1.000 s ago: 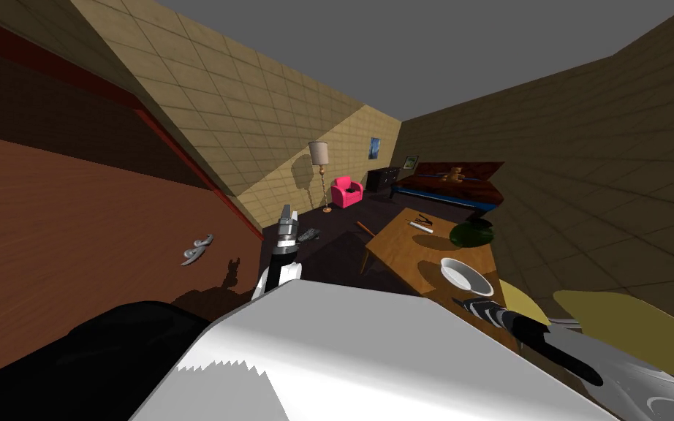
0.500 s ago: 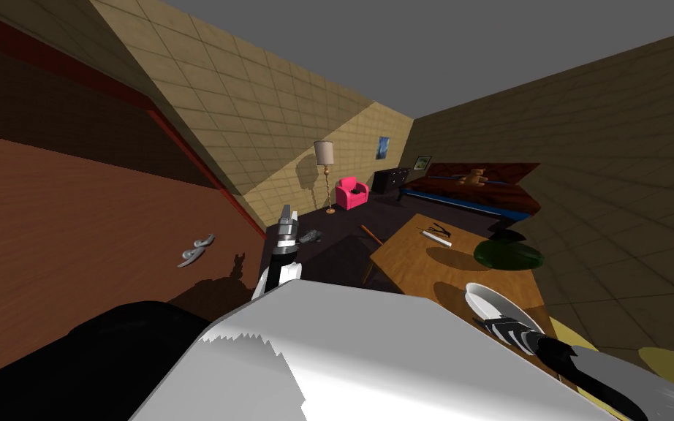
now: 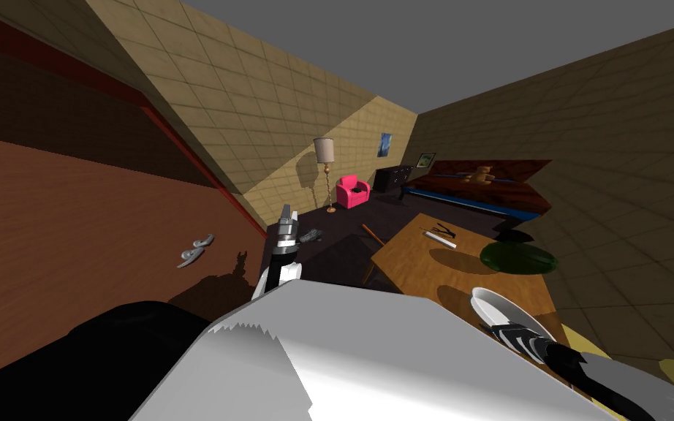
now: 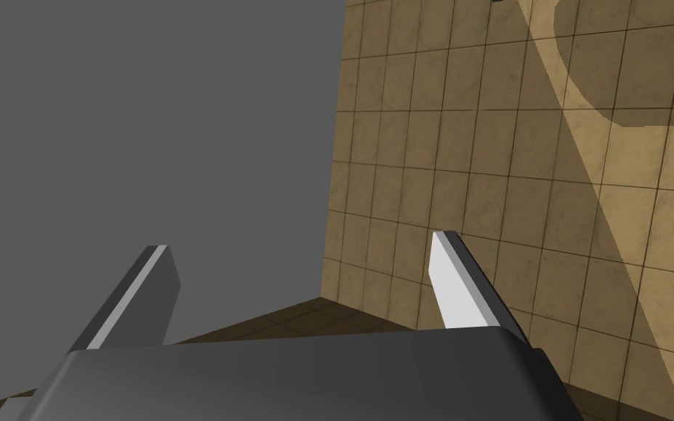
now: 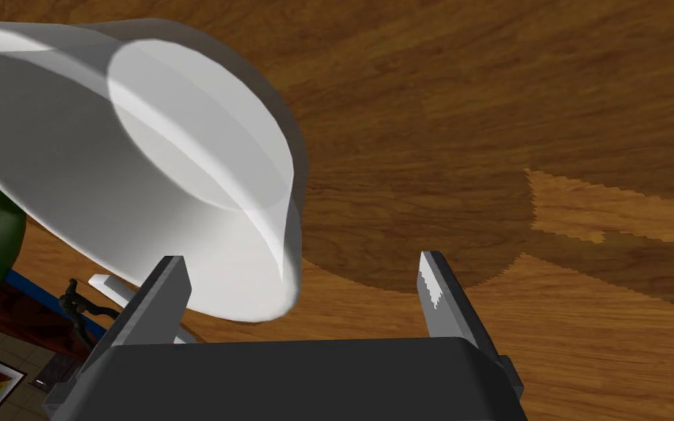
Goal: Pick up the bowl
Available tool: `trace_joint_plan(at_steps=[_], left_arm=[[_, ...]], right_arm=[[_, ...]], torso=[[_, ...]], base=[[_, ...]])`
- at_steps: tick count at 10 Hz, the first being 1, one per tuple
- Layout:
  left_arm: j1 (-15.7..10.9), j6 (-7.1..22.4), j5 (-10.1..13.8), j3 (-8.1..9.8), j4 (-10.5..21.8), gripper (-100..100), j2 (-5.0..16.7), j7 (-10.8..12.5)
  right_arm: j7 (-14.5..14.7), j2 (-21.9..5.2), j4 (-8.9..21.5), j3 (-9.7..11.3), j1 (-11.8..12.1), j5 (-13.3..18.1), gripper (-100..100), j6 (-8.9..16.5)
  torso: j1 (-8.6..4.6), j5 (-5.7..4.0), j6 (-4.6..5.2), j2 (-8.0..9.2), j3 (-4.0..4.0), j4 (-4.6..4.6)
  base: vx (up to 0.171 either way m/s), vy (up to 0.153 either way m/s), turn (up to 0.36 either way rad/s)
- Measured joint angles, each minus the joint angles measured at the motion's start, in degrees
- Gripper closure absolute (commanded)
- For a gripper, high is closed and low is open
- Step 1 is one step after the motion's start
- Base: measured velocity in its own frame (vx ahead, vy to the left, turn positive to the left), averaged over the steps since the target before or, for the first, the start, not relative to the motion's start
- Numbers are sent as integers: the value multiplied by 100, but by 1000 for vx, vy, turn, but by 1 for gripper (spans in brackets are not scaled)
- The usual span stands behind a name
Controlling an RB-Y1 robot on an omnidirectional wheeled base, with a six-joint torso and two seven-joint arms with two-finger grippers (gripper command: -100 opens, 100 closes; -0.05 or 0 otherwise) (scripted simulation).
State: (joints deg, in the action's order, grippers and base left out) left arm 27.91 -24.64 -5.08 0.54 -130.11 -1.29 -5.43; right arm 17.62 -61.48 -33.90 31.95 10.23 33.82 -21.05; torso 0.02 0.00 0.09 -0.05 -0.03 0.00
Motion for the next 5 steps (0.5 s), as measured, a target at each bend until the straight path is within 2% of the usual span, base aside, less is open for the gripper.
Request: trace_joint_plan(at_steps=[1,3,4,5], left_arm=[[0,0,0,0,0,0,0,0],[0,0,0,0,0,0,1,0],[0,0,0,1,0,0,1,0],[0,0,0,0,0,0,0,0]], right_arm=[[-1,-1,-3,-1,0,0,-100,0],[103,237,160,-29,-79,12,-100,76],[78,267,46,-10,-28,11,-100,198],[67,268,28,-7,-21,11,100,229]], torso=[[2,0,0,6,3,1],[-25,-6,-2,4,3,1],[-28,-7,0,8,5,2],[-14,-4,1,9,6,2]], base=[[10,-42,63],[6,-83,70],[-2,-35,12],[0,-7,-1]])
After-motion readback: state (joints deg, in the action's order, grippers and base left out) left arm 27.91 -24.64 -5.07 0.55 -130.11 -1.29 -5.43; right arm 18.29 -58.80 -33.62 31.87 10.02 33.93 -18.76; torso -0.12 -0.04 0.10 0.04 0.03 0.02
